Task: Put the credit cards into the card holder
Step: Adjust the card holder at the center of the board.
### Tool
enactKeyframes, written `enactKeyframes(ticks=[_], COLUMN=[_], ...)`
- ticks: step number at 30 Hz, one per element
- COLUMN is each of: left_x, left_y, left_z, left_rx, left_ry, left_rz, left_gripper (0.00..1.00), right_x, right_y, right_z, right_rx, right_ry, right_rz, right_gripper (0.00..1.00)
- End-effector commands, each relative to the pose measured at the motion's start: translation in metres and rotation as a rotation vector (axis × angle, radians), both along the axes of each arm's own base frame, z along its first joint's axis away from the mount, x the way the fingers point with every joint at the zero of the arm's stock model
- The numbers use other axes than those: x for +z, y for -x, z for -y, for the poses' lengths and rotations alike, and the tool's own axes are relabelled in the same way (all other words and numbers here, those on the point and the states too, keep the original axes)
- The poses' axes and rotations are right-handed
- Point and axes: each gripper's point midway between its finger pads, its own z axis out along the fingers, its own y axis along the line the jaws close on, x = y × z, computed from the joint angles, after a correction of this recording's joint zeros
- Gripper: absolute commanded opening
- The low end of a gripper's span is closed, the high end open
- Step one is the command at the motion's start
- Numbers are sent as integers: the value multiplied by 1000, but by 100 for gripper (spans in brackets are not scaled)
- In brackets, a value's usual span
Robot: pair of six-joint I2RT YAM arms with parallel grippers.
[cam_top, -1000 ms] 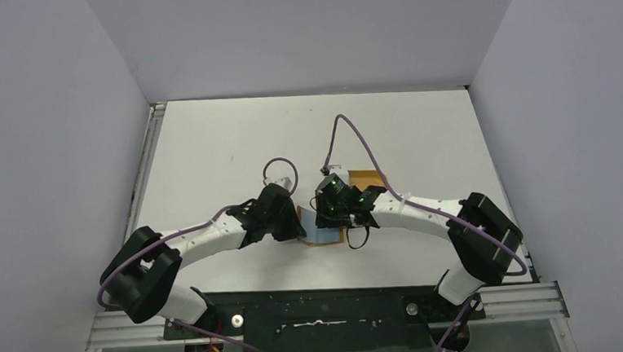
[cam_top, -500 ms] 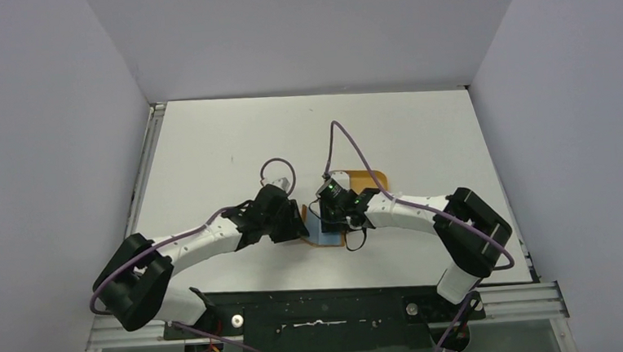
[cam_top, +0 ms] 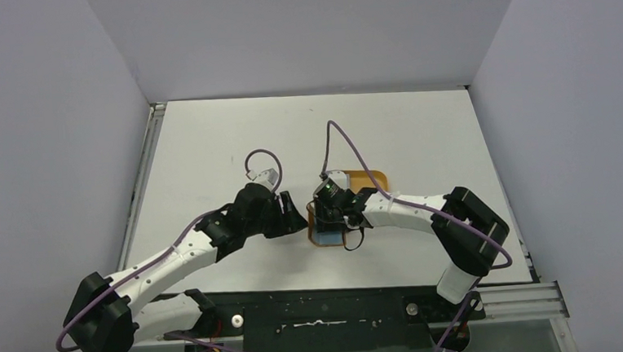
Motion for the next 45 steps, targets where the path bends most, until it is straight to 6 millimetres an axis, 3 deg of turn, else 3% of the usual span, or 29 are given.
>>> enactKeyframes(ticks=[1,6,16,26,35,45], left_x=[10,-7,-38,-62,-92,-122], left_y=[-7,-8,-16,-24,-26,-17], left_z=[11,15,10,16,-4,-22], left_rx=[-14,-22,4,1,48,75], left_ry=[39,13,-67,-71,-199,-302], left_rz=[19,-12,-52,-82,-127,-192], left_gripper=[53,61,61,39,0,0], right_x=[1,0,-2,0,11,-12], right_y=[-5,-4,-3,-2,-2,6], right_z=[-4,-6,-7,-9,8,61], right_rx=[2,-5,-13,-13,-48,-123], right_ry=[7,-15,-35,-53,-15,105], right_rz=[23,17,5,-3,26,-1], right_gripper=[50,61,61,55,56,43])
